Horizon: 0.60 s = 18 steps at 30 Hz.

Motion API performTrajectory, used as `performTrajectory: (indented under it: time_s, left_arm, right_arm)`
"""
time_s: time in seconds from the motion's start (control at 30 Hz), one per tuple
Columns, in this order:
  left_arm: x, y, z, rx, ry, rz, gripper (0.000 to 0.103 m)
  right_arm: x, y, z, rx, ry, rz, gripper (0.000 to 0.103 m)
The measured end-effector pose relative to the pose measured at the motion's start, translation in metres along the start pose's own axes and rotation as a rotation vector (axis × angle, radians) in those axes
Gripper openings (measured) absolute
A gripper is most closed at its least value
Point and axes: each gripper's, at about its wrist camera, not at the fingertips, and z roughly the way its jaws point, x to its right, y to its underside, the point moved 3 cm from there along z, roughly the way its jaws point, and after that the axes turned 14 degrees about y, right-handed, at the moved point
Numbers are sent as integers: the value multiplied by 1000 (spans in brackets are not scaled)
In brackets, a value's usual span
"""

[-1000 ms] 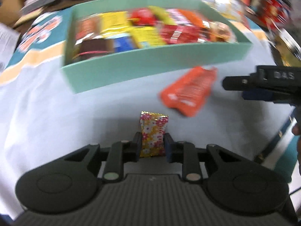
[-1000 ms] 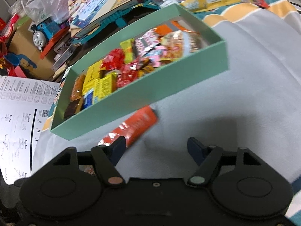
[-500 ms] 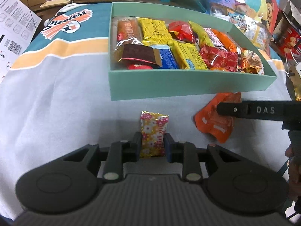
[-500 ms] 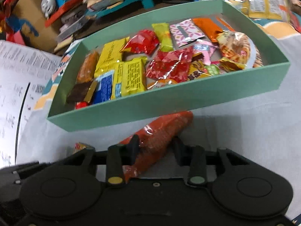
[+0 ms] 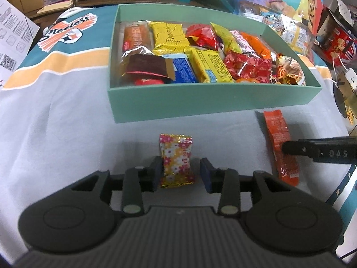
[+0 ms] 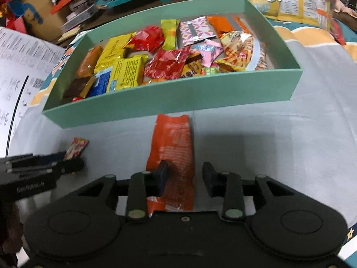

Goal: Organize snacks
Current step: 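Grasp the floral candy with left tool while right tool grasps orange wrapper, then carry both items into the green tray and open both tools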

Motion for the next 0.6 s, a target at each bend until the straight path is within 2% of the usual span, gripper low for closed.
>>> performTrajectory:
  time_s: [0.07,0.13,0.23,0.3,0.33,0.37,0.43,0.5,0.53,0.57,0.6]
  left_arm:
    - [-4,1,-3,-3,-10,-9,44]
    - [-8,2,-5,-5,-25,-15,46]
    - [-12,3,-8,-10,-33,-24,46]
    - [-11,2,-6,-17,-36,-21,50]
    - [-10,1,-5,-20,-39,-16,51]
    - [-8,1,-3,-22,-41,-8,53]
    - [-3,1,0,-22,-56,11,54]
    - [1,0,3,-22,-68,31,53]
    - [3,0,4,-20,-73,39,51]
    - [5,1,4,-20,-73,47,38]
    - [7,1,4,-25,-71,53,33]
  right_arm:
    - [-8,0,-1,13,-17,-7,62]
    - [-21,1,0,27,-18,-42,66]
    - [-36,3,8,40,20,-97,66]
    - [-40,5,10,71,57,-125,60]
    - [-42,6,9,85,78,-145,47]
    - [-41,6,8,91,76,-152,42]
    - [-36,6,7,84,68,-136,33]
    - [-30,7,5,74,59,-116,32]
    - [-28,9,4,73,59,-110,32]
    - [-29,10,5,73,58,-105,31]
    - [-26,13,3,71,54,-95,31]
